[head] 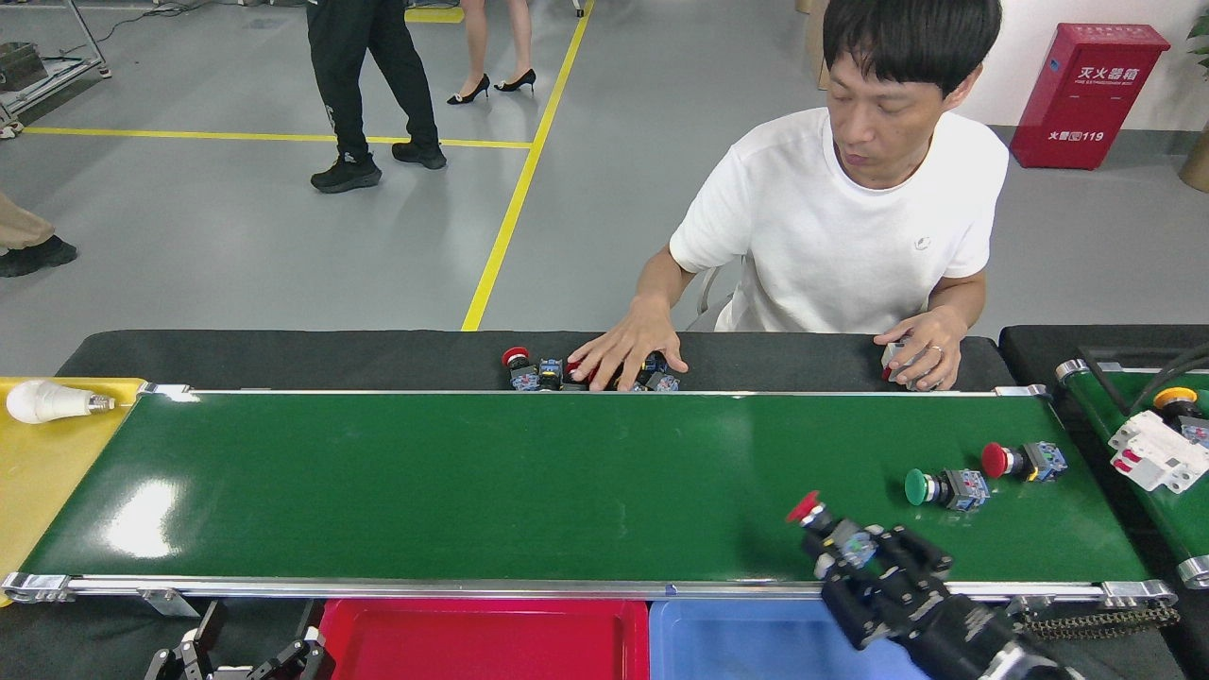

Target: Pick switch part from conveyor to tray

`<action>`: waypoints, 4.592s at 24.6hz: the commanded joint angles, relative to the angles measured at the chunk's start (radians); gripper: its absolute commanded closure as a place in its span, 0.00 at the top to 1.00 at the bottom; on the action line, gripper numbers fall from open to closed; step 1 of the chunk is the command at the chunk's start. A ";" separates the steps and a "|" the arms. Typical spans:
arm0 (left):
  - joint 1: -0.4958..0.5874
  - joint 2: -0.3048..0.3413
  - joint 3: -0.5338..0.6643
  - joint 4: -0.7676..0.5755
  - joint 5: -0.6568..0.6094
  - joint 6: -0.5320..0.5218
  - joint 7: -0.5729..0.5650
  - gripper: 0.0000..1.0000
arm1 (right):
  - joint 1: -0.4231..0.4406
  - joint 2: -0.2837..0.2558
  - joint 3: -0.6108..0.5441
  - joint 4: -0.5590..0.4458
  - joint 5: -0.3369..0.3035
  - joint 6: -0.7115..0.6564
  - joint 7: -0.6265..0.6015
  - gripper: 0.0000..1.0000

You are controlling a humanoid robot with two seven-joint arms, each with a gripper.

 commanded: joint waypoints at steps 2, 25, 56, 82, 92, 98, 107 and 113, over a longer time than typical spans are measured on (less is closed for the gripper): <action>-0.007 0.009 0.011 -0.013 0.025 -0.031 0.001 1.00 | 0.003 0.045 0.067 -0.015 0.053 -0.075 0.015 0.10; -0.012 -0.020 0.020 -0.013 0.029 -0.071 -0.001 1.00 | -0.023 0.130 -0.282 -0.097 0.188 0.431 0.018 0.99; -0.009 -0.009 0.005 -0.013 0.028 -0.074 0.002 1.00 | -0.047 0.153 -0.195 0.040 0.372 0.746 -0.051 1.00; -0.544 -0.011 -0.507 0.425 -0.162 -0.071 -0.037 1.00 | -0.402 0.125 -0.005 0.402 0.357 0.683 0.025 0.30; -0.670 -0.083 -0.587 0.594 -0.231 -0.060 -0.024 1.00 | -0.468 0.165 -0.003 0.492 0.339 0.669 0.028 0.93; -0.750 -0.114 -0.587 0.729 -0.242 -0.060 -0.010 1.00 | -0.492 0.180 0.001 0.540 0.339 0.648 0.021 0.39; -0.806 -0.103 -0.572 0.840 -0.284 -0.064 0.127 0.29 | -0.495 0.179 0.001 0.526 0.313 0.589 0.026 0.28; -0.731 -0.089 -0.501 0.751 -0.212 -0.080 0.127 0.06 | -0.423 0.124 -0.009 0.298 0.210 0.436 0.083 0.28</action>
